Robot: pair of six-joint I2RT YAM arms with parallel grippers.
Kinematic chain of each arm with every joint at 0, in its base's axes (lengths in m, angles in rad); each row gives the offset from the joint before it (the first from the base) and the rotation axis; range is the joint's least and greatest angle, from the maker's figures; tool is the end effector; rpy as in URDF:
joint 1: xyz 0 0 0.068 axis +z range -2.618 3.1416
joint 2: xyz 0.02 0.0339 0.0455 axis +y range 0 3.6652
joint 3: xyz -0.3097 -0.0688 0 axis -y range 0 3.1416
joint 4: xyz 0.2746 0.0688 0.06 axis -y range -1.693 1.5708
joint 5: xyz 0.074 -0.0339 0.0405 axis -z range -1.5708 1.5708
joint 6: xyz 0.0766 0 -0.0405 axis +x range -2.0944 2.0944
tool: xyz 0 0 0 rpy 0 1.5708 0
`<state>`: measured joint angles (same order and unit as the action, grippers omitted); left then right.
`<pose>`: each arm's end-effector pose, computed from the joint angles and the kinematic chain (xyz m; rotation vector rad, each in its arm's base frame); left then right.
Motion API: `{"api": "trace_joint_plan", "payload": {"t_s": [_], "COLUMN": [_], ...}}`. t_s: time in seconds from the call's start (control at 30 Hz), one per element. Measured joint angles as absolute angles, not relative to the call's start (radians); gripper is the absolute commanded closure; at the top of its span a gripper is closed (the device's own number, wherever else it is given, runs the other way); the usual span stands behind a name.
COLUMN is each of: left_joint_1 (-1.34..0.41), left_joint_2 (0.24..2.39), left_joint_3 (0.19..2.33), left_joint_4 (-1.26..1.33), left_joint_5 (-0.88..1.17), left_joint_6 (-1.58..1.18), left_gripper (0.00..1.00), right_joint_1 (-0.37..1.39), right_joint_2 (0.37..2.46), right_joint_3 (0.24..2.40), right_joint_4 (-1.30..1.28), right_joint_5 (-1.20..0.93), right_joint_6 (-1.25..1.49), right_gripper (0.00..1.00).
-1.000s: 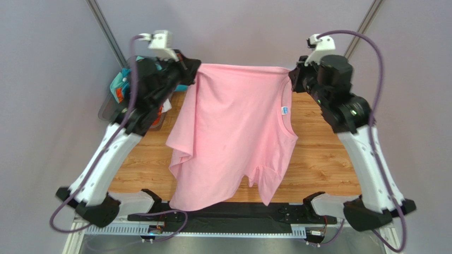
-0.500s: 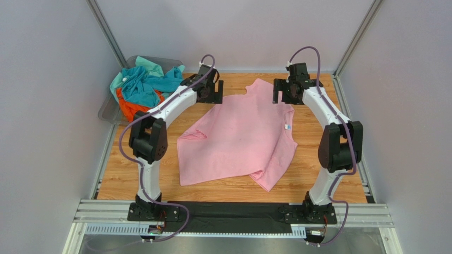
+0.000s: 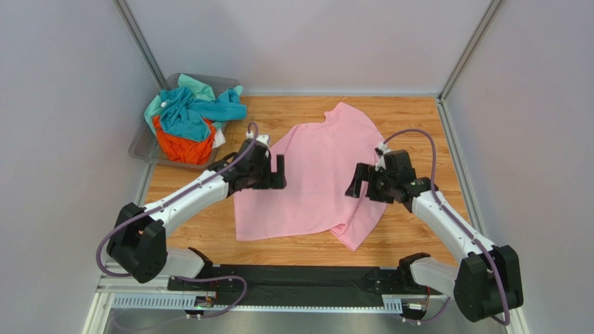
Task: Fold and stack the t-shirts
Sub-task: Flatten the tshirt out
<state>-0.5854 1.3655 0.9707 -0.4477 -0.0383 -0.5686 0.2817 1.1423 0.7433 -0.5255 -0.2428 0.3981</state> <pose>0.2797 -0.1819 0.2541 0.0027 2.4699 -0.4739 0.2418 0.0891 0.2254 0.0443 2.5528 0.5782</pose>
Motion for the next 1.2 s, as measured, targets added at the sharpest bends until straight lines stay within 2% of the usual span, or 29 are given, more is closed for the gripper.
{"api": "trace_joint_plan", "payload": {"t_s": [0.23, 0.33, 0.6, 0.87, 1.03, 1.2], "left_joint_1": [-0.614, -0.614, -0.614, -0.606, -0.593, -0.593], "left_joint_2": [1.262, 1.244, 1.235, 1.230, 1.219, 1.215], "left_joint_3": [0.672, 0.625, 0.568, 0.568, 0.568, 0.568], "left_joint_4": [-0.395, -0.364, -0.332, -0.347, -0.376, -0.389], "left_joint_5": [0.036, 0.045, 0.020, -0.037, -0.061, -0.060], "left_joint_6": [-0.669, -0.699, -0.762, -0.797, -0.806, -0.810], "left_gripper": [0.00, 0.00, 0.00, 0.00, 0.00, 0.00], "right_joint_1": [0.427, 0.508, 0.523, 0.418, 0.295, 0.246], "right_joint_2": [1.027, 1.021, 1.038, 1.031, 0.943, 0.859], "right_joint_3": [0.536, 0.489, 0.435, 0.423, 0.398, 0.389], "right_joint_4": [-0.482, -0.436, -0.435, -0.437, -0.502, -0.609], "right_joint_5": [-0.320, -0.334, -0.258, -0.240, -0.203, -0.137], "right_joint_6": [0.537, 0.597, 0.689, 0.780, 0.789, 0.796], "right_gripper": [0.00, 0.00, 0.00, 0.00, 0.00, 0.00]}}
